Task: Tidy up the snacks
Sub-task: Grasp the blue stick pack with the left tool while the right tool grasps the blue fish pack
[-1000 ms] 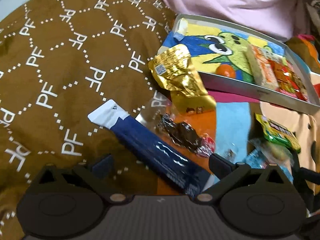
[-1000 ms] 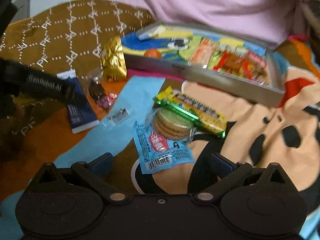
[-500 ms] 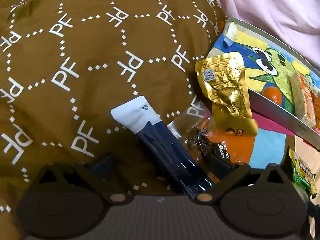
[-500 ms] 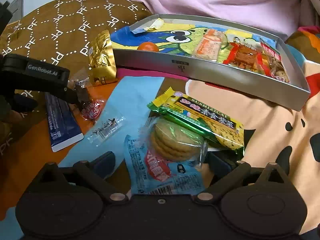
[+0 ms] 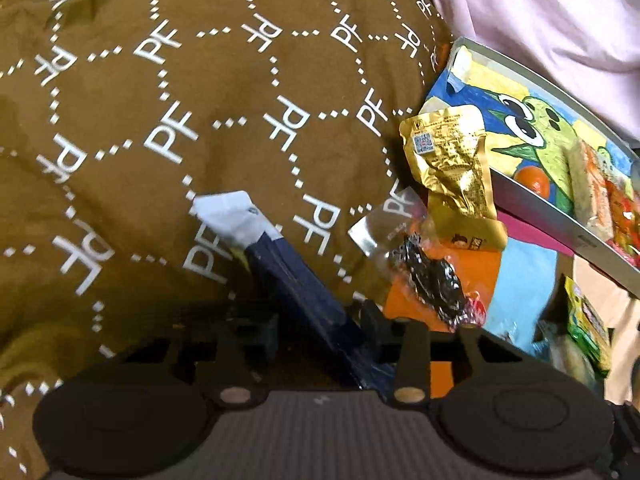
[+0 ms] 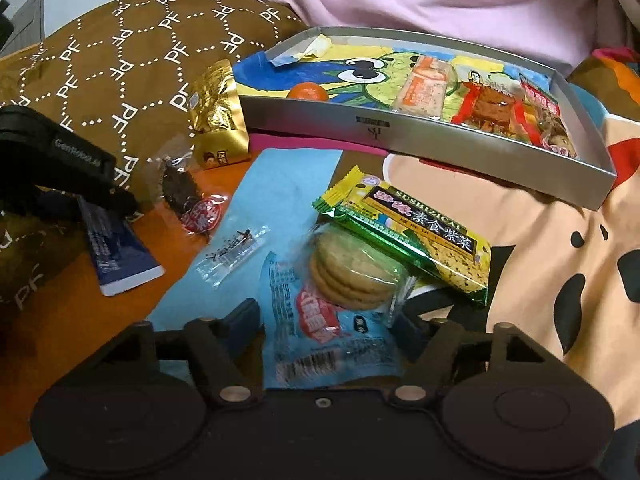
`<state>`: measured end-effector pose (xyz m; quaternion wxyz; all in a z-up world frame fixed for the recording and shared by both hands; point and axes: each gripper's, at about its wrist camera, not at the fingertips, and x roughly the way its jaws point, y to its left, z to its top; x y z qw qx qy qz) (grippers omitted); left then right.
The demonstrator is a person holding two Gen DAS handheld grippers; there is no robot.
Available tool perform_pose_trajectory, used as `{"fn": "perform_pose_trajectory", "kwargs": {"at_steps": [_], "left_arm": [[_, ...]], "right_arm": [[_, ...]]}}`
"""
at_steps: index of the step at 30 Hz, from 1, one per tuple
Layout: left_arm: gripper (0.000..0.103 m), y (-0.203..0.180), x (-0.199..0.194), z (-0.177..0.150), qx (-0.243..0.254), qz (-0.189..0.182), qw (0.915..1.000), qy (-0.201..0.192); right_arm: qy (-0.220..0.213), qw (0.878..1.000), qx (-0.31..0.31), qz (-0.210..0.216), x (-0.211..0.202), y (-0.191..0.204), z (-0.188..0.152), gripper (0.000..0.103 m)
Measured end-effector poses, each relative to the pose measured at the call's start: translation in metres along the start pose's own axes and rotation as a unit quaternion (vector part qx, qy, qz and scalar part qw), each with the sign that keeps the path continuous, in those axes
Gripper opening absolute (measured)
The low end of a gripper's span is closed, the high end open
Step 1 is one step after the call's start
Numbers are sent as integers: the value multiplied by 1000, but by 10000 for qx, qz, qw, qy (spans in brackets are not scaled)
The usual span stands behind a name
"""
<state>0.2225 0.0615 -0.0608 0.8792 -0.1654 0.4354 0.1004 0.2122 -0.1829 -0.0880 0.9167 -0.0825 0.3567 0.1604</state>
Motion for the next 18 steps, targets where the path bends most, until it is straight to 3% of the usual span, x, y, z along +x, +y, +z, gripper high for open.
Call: {"fn": "perform_pose_trajectory", "kwargs": {"at_steps": [5,12,18], "left_arm": [[35,3,-13,-9,150,-159,9997,76],[34,-5,-38,-41,695,-307,9971,70],[34,-3,-54,-57,833,-600,9946,131]], "right_arm": [[50,9999,-54,119,-8,7,-3,66],[222,9985,-198,459,-29,23,-10,66],[330,9965,-309,703,-52,37,-17,66]]}}
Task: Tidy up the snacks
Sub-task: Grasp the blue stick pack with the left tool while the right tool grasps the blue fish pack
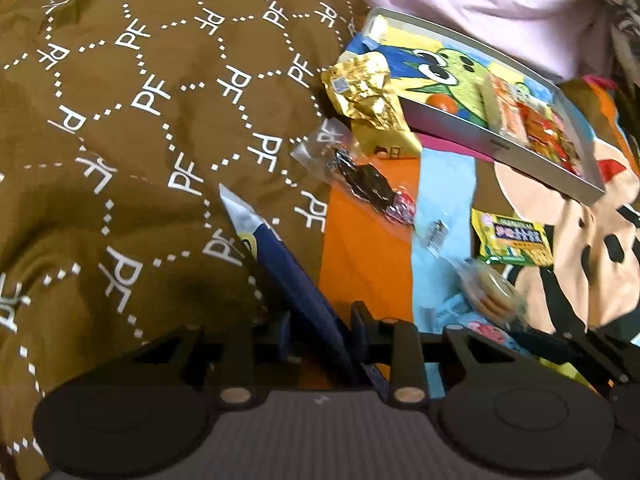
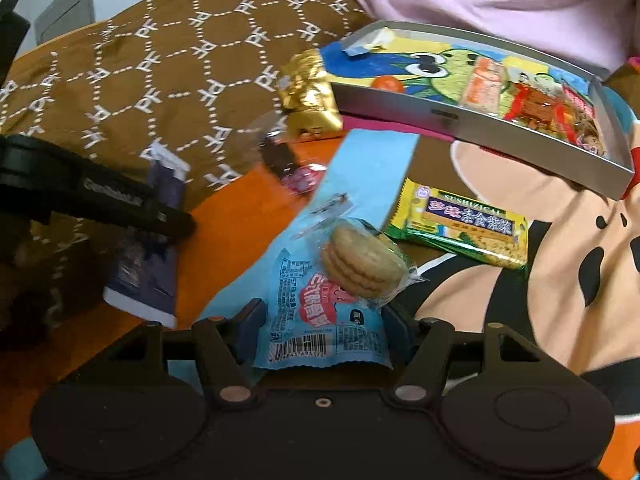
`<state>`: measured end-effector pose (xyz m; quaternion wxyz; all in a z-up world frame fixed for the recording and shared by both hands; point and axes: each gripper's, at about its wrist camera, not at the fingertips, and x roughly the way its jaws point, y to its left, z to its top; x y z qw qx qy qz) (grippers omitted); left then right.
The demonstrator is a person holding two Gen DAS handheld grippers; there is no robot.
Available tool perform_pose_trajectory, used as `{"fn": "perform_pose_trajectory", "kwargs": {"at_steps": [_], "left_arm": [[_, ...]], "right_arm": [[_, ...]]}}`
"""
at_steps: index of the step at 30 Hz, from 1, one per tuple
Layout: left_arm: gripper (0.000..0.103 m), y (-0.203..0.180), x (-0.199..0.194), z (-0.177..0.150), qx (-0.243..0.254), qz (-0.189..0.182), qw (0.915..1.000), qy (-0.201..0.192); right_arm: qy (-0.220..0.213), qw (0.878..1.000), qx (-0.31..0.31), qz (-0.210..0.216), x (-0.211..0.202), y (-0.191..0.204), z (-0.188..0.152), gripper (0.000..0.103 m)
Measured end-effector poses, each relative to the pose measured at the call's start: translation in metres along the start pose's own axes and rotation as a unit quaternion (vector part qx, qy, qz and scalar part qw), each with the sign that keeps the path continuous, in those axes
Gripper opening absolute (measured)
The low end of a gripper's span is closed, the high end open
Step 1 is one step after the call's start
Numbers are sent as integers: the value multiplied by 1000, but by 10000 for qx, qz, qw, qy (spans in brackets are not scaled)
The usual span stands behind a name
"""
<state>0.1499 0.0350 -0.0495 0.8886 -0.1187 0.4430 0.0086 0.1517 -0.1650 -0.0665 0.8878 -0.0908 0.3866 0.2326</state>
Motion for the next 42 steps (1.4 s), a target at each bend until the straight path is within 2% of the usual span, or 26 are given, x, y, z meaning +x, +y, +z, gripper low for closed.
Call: {"fn": "perform_pose_trajectory", "kwargs": {"at_steps": [8,13,18,24,29,32,38,42], "left_arm": [[44,2,5,-6,72,-71,9999,-64],[53,1,7,-7,101,-116,9998,-96],[54,4,9,-5,-136,-147,9998,-85],[41,5,8,-6,-202,10,9997,-127],[32,5,5,-8,-228,45,9995,-196],[28,4,2,-10,-176,-30,9997,-193],[21,-5,-9,-16,25,-241,9996,-134],[17,-14,-15,-26,265,-510,9983,18]], "right_arm": [[-136,9996,-235,90,9,12,-5,82],[-177,9998,-117,67,20,7,-4,85],[-146,9996,-228,-51,23,11,-4,86],[-136,9996,-226,-109,22,14,-5,85],[-135,9995,-247,-130,17,17,-5,76],[-148,9994,-278,-127,15,19,-6,68],[-150,9993,-338,-73,8,23,-8,67],[-33,9958,-890,-222,-3,34,-13,66]]}}
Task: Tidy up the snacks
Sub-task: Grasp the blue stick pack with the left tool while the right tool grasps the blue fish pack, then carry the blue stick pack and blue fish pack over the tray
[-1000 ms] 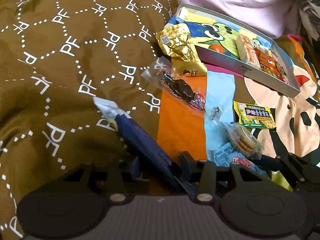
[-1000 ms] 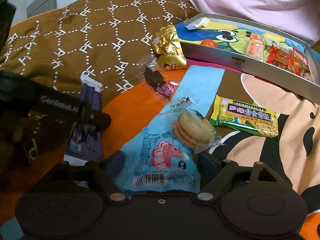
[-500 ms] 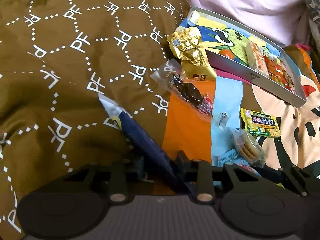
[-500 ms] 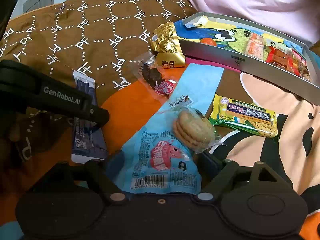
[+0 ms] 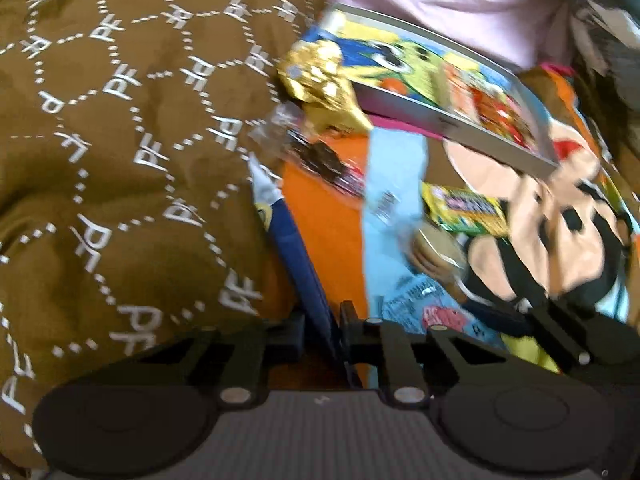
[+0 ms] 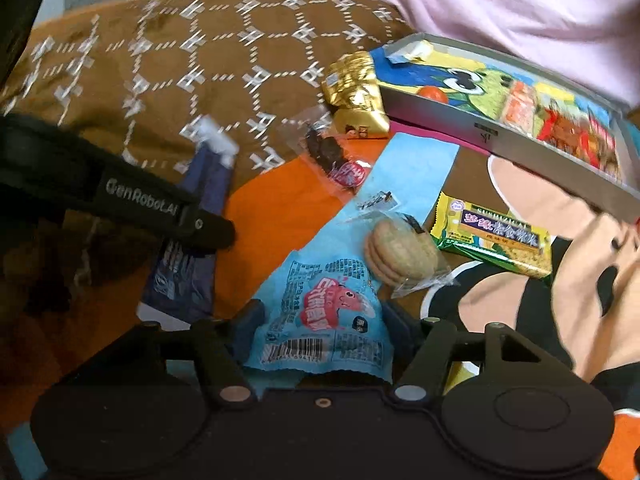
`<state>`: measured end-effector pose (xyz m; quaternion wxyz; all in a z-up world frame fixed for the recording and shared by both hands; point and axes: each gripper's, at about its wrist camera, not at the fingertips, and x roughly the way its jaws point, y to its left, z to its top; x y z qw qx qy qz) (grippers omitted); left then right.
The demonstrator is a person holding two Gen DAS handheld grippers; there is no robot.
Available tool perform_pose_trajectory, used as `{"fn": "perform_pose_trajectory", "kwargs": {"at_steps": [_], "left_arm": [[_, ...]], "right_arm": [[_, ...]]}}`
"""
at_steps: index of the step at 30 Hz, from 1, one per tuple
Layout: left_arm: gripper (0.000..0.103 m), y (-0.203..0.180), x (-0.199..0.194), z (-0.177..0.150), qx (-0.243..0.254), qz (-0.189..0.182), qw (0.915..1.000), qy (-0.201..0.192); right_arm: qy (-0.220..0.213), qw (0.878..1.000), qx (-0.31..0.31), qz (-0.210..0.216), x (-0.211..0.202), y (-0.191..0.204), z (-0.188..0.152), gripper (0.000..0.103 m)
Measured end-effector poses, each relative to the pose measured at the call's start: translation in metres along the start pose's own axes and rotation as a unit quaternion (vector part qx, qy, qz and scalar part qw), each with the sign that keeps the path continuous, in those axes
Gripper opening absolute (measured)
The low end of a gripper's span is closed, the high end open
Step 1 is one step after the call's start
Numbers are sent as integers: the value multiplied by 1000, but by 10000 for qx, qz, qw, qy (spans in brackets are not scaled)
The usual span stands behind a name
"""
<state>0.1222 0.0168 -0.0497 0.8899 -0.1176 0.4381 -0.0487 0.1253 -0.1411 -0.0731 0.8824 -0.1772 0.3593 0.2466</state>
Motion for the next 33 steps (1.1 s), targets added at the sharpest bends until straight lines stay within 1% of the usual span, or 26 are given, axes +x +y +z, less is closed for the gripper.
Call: {"fn": "perform_pose_trajectory", "kwargs": {"at_steps": [4,6,9,12,17,21,23,26,31,33], "left_arm": [[14,-13,1,-8,285,26,9996,79],[13,-16,0,-10,328,58,9994,83],[12,-20,-2,-12,330,64,9993,157],[11,-22,-4,-15,304,22,9993,196],[10,-28,-8,-18,343,36,9992,219],[10,-33,-5,-20,504,171,9982,269],[12,-33,-3,-20,585,186,9977,303],[17,-32,6,-19,685,158,9964,469],[18,-28,14,-15,707,19,9960,553],[16,-27,15,-16,679,-23,9962,540]], "right_arm": [[50,9978,-624,-234,-17,9,-10,67],[49,9965,-764,-326,-25,8,-16,67],[77,9967,-720,-360,-31,4,-19,66],[132,9972,-656,-335,-28,2,-19,66],[70,9952,-878,-434,-25,9,-21,66],[-7,9936,-998,-525,-27,12,-21,66],[-7,9933,-1017,-544,-27,11,-21,66],[3,9938,-978,-533,-27,10,-20,66],[33,9943,-920,-534,-25,8,-20,66],[42,9943,-918,-533,-24,9,-20,66]]}}
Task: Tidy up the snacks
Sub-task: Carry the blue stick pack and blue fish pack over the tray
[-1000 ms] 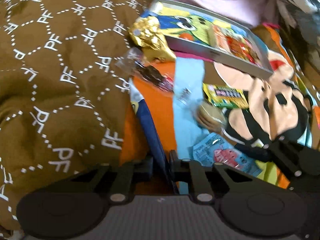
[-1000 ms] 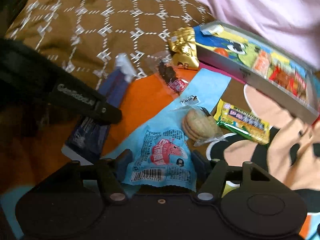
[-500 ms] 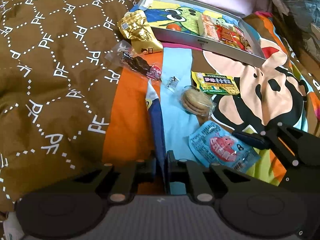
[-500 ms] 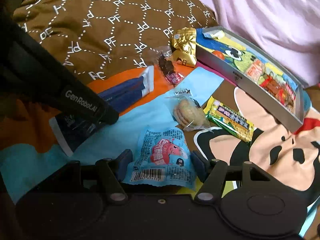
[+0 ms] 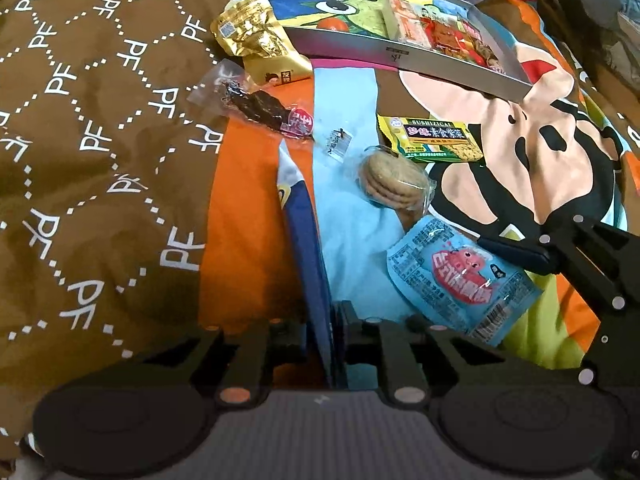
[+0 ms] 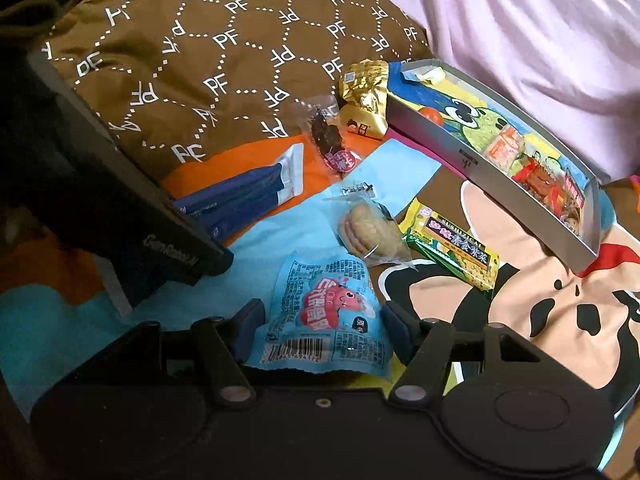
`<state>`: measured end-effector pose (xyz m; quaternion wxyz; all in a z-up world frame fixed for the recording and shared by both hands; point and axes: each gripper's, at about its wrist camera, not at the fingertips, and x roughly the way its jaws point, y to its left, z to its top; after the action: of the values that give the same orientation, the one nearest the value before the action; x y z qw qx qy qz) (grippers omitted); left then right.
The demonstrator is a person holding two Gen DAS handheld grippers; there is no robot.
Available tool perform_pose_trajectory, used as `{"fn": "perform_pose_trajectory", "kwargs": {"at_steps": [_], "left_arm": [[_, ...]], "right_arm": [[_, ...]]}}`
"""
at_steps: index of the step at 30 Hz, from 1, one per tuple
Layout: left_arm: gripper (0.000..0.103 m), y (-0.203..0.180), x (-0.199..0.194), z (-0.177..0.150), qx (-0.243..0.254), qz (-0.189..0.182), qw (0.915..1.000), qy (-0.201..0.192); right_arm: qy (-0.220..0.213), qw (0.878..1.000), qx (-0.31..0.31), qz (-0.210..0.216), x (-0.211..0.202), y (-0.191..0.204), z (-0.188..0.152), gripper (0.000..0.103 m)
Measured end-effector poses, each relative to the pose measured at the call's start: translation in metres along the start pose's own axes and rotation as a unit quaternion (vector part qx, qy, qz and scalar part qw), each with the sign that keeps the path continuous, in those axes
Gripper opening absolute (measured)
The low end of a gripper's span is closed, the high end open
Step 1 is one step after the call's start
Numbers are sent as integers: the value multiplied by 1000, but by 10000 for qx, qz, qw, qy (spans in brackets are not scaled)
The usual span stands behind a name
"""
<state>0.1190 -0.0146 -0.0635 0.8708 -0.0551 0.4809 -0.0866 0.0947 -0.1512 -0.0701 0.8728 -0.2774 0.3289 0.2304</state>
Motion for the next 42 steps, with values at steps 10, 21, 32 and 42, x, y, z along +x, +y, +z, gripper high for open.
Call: {"fn": "perform_pose_trajectory", "kwargs": {"at_steps": [10,21,32,42], "left_arm": [[8,-7,-8,-1,17,150,9997,-172],[8,-12,-20,7,16,302,9988,-387],[8,-9,-29,40,-203,304,9951,-916],[8,-10,-24,93,-503,148,9879,-1457]], "right_arm": [[-30,10000,20,-6,0,0,0,66],[-201,9989,-270,-323,-5,3,0,66],[-459,9945,-555,-764,-4,3,2,66],[-1061,9850,-376,-1310,-15,-22,13,66]]}}
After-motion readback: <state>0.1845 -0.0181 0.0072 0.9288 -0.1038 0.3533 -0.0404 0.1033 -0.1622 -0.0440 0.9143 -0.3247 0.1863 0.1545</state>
